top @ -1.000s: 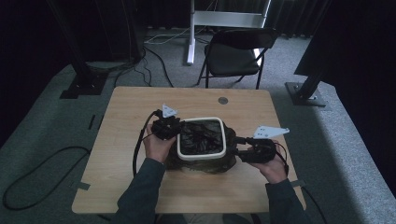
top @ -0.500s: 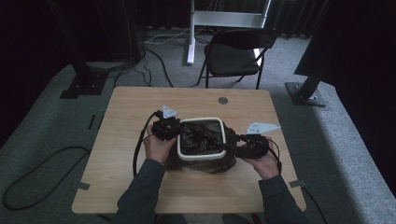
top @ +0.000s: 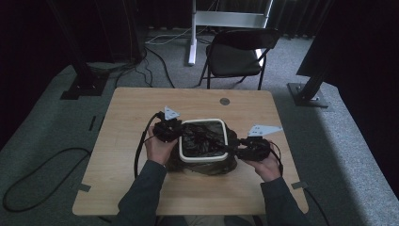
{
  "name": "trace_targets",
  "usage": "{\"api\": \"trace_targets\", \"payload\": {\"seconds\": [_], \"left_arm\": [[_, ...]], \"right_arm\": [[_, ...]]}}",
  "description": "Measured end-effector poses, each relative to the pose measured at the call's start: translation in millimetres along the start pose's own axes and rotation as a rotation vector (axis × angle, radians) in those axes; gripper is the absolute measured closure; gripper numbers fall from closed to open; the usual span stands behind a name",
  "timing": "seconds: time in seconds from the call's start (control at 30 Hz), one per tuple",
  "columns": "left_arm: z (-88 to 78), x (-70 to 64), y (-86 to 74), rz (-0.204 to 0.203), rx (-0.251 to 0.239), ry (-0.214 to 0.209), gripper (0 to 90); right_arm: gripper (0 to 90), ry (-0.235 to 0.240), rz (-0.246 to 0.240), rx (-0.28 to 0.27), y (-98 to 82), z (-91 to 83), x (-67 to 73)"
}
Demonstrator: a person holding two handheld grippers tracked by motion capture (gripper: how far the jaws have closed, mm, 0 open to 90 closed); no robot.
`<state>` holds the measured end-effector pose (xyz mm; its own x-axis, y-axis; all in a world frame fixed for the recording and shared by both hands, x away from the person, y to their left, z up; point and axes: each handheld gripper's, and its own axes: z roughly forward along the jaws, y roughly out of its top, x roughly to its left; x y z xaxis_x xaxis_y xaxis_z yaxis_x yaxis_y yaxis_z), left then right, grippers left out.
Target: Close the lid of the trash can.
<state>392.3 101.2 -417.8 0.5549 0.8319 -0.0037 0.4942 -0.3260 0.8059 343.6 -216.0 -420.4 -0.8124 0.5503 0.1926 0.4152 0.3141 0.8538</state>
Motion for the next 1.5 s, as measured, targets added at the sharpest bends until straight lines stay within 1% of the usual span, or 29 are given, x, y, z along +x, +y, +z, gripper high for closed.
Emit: {"api": "trace_targets", "payload": {"seconds": [0.13, 0.3, 0.43, 0.53, 0.6, 0.67, 0.73, 0.83, 0.87, 0.9, 1.03, 1.07, 1.17, 1.4, 1.5], "left_arm": [[-0.2, -0.6, -0.1, 0.002, -0.003, 0.000, 73.7], [0.9, -0.5, 0.0, 0.001, -0.001, -0.004, 73.3], [0.2, -0.1, -0.3, 0.001, -0.006, -0.014, 71.8], [-2.8, 2.0, -0.8, -0.003, -0.019, -0.014, 69.2], [-5.5, 3.9, -1.6, -0.008, -0.031, -0.013, 67.5], [-8.5, 6.3, -2.3, -0.009, -0.038, -0.012, 65.8], [-16.4, 11.4, -5.1, -0.016, -0.058, -0.006, 64.4], [-19.5, 13.3, -6.3, -0.016, -0.063, 0.001, 63.8], [-25.8, 17.8, -9.2, -0.023, -0.079, 0.005, 62.7], [-31.3, 22.6, -12.8, -0.031, -0.085, 0.017, 62.4], [-34.7, 26.9, -16.5, -0.034, -0.083, 0.027, 61.6], [-36.8, 31.3, -20.5, -0.043, -0.078, 0.033, 61.6], [-39.2, 37.1, -26.8, -0.056, -0.071, 0.043, 61.1], [-44.1, 46.1, -39.2, -0.073, -0.057, 0.057, 59.6], [-46.9, 50.4, -43.1, -0.087, -0.058, 0.059, 59.0]], "right_arm": [[61.4, 0.010, 0.014, -0.003, -0.9, 0.4, -1.5], [61.7, 0.009, 0.023, 0.011, -1.9, 1.5, -2.8], [61.5, 0.010, 0.028, 0.011, -2.9, 1.8, -3.4], [54.1, -0.007, 0.018, 0.009, -2.0, 0.4, -1.7], [51.1, -0.005, 0.011, -0.010, -0.8, -4.1, -0.5], [50.1, -0.006, 0.009, -0.015, -0.3, -6.2, -0.1], [48.4, -0.024, -0.001, -0.046, 0.8, -16.7, -1.2], [48.3, -0.028, -0.003, -0.048, 0.4, -18.5, -2.0], [47.9, -0.042, 0.006, -0.053, -2.5, -24.2, -5.3], [47.8, -0.045, 0.010, -0.052, -3.7, -25.3, -6.0], [47.7, -0.053, 0.011, -0.045, -6.7, -26.5, -7.9], [47.6, -0.057, 0.012, -0.041, -8.1, -26.8, -8.8], [47.3, -0.067, 0.021, -0.034, -12.5, -27.1, -11.9], [47.0, -0.099, 0.005, -0.001, -18.3, -25.2, -13.3], [46.9, -0.103, 0.009, 0.003, -21.4, -24.6, -15.0]]}}
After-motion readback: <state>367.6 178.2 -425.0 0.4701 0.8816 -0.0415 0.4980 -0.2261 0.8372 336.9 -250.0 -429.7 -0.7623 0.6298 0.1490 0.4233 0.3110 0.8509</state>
